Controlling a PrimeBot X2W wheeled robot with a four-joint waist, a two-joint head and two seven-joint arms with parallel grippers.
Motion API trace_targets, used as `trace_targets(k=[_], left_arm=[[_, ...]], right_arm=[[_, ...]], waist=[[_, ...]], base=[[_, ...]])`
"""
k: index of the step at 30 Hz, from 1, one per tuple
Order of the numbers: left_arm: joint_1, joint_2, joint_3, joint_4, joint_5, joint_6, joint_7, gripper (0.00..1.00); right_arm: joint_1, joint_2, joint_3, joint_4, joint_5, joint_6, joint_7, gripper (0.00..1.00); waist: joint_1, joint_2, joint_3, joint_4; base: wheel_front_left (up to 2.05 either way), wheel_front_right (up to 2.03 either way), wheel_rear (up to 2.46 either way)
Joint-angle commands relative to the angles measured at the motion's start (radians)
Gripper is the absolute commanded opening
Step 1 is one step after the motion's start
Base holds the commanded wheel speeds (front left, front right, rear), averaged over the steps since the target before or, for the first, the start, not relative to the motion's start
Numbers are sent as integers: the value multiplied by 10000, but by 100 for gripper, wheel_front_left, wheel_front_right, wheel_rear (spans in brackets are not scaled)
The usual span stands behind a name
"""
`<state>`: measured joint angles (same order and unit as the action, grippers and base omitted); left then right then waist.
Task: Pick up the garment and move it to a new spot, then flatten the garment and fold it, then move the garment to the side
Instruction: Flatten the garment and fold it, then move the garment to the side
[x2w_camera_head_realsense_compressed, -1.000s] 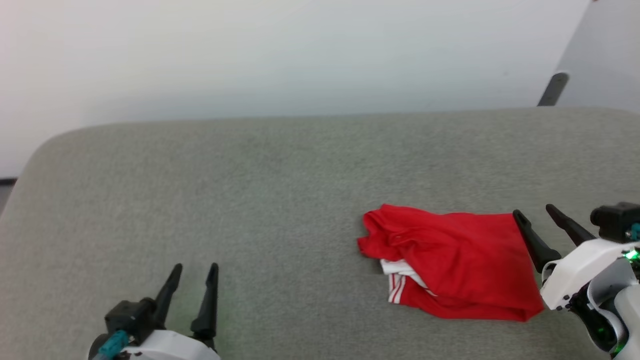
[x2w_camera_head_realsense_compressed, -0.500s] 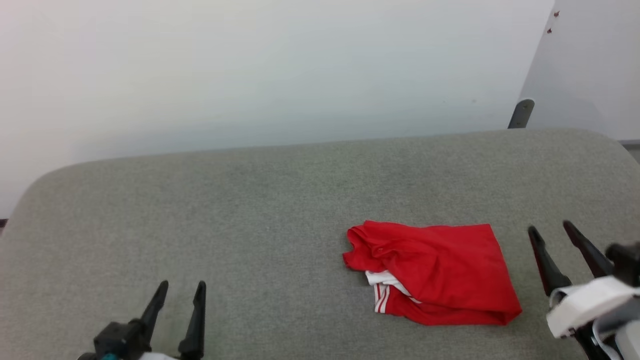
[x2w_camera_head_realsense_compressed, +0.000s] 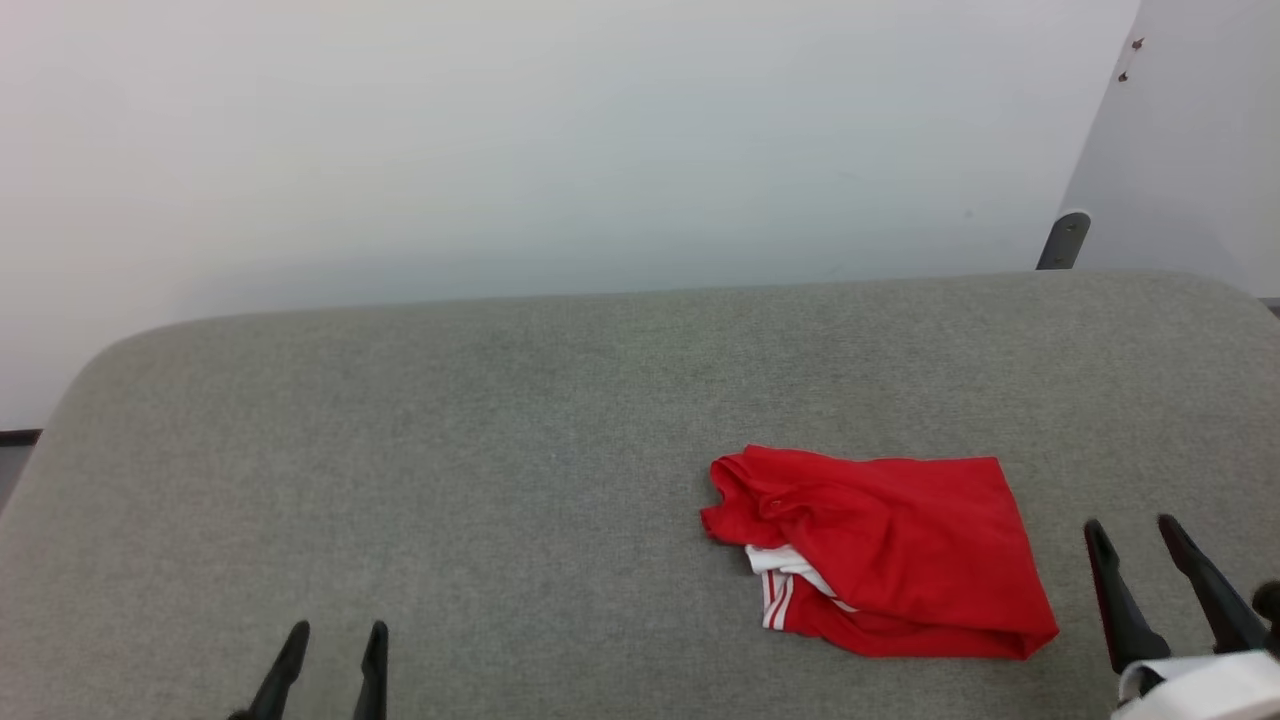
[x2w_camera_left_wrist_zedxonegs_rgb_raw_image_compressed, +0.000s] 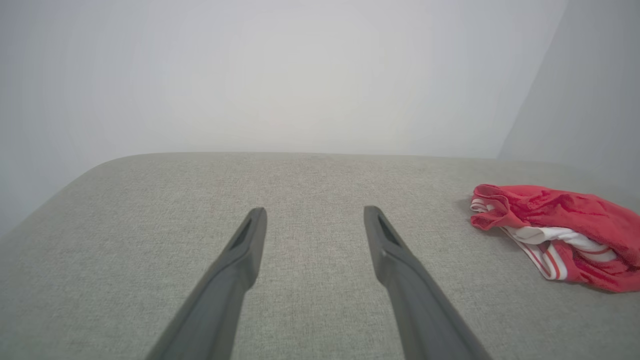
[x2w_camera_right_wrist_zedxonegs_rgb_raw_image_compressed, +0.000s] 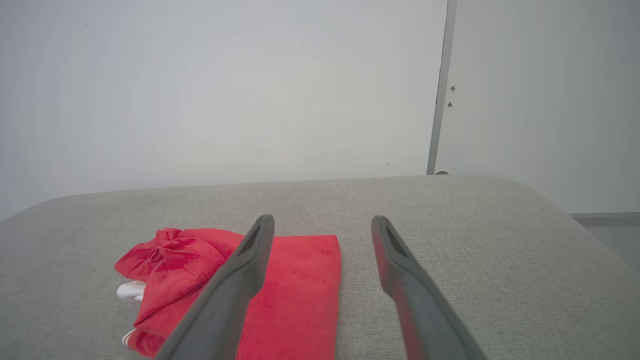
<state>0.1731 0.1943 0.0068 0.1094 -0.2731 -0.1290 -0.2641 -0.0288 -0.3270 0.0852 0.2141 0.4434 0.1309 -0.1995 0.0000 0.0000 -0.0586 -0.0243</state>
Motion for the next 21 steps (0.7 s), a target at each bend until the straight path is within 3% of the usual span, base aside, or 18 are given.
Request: trace_targets(k=[1,11,21], left_arm=[[214,-33,50,-167,109,-22,7,100],[600,-192,303,-694,195,-22,7,100],[455,-217,164,-840,348,-23,7,100]], right_arm=[[357,130,-276,-344,-143,-5,129,100],[1509,853,-1325,-2251,-751,-5,996,100],[1641,1157,-1375,-2797,-948,-5,1351,100]], waist=[[0,0,35,37],[0,0,181,115],[0,0,232,184]], base=[[0,0,0],[0,0,0],[0,0,0]])
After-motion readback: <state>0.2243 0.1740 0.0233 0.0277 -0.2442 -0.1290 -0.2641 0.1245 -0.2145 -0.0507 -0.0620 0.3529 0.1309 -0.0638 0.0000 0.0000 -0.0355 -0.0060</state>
